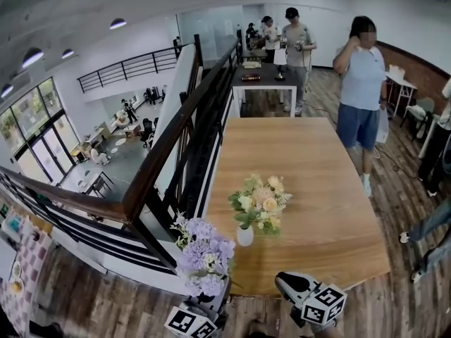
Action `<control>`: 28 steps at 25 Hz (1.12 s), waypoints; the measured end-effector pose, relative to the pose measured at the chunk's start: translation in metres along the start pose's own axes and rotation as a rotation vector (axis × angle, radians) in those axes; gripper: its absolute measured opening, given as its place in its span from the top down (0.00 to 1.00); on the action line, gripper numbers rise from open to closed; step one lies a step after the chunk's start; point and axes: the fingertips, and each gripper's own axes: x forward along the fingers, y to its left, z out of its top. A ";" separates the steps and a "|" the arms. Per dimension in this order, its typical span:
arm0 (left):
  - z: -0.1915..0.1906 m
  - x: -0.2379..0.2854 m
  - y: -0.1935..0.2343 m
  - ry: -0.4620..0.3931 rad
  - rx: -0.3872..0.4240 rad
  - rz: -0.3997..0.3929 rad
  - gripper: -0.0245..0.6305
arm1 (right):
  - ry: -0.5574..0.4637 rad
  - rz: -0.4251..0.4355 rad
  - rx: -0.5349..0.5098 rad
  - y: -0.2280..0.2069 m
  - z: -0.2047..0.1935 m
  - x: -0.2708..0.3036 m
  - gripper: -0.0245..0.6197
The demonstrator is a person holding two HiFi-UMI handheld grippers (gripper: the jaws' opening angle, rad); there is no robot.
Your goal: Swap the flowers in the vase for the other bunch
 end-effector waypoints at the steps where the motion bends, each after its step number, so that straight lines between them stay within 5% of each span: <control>1: 0.000 -0.003 0.000 0.002 -0.003 -0.001 0.87 | -0.002 -0.003 0.002 0.003 0.000 -0.001 0.87; 28: 0.012 -0.087 -0.028 0.013 -0.041 -0.058 0.87 | -0.014 -0.054 0.005 0.092 -0.025 -0.038 0.87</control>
